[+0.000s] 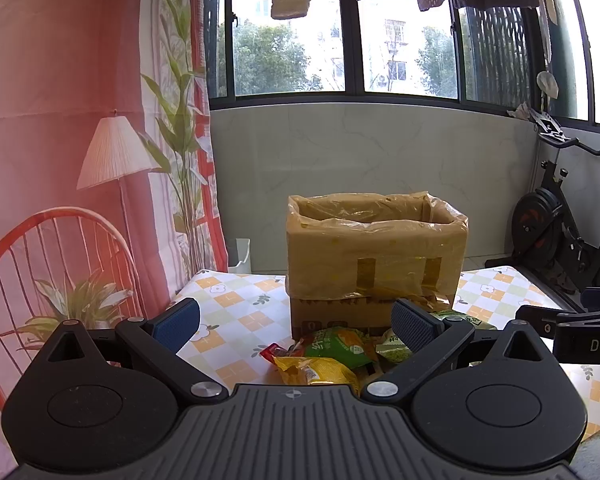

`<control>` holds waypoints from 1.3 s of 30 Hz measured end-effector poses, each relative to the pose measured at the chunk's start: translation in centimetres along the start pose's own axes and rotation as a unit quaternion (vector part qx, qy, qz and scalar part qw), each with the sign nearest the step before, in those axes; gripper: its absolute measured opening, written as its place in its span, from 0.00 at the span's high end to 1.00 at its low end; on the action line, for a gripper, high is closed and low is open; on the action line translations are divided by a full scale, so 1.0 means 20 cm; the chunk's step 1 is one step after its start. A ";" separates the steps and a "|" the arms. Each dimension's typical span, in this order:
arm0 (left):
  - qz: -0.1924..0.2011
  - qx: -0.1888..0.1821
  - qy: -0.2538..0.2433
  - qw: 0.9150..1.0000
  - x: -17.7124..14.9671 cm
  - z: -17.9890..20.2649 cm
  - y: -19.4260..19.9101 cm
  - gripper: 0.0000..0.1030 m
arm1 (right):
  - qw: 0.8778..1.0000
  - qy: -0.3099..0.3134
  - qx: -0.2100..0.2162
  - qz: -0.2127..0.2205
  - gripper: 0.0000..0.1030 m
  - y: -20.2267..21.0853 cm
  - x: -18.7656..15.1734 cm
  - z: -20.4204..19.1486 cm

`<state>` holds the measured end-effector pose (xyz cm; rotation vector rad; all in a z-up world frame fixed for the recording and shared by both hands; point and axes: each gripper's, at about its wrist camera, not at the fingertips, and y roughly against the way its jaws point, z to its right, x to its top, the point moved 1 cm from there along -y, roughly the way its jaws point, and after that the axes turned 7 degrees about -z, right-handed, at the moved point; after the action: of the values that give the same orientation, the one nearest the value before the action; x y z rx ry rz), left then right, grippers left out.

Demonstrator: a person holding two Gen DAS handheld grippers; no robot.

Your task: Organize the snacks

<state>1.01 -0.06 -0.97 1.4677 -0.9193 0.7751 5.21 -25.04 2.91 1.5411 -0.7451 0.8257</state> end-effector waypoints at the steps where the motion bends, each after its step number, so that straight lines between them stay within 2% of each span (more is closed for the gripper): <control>1: 0.000 0.000 0.000 1.000 0.00 0.00 0.00 0.00 | 1.000 0.000 0.000 0.000 0.01 0.00 0.00 0.00; 39: -0.003 0.000 0.006 1.000 0.01 -0.01 0.00 0.00 | 1.000 -0.003 0.003 -0.006 0.01 -0.01 -0.02 0.01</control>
<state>1.12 0.07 -0.76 1.4642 -0.9054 0.7774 5.25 -25.19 2.43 1.5518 -0.7380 0.8151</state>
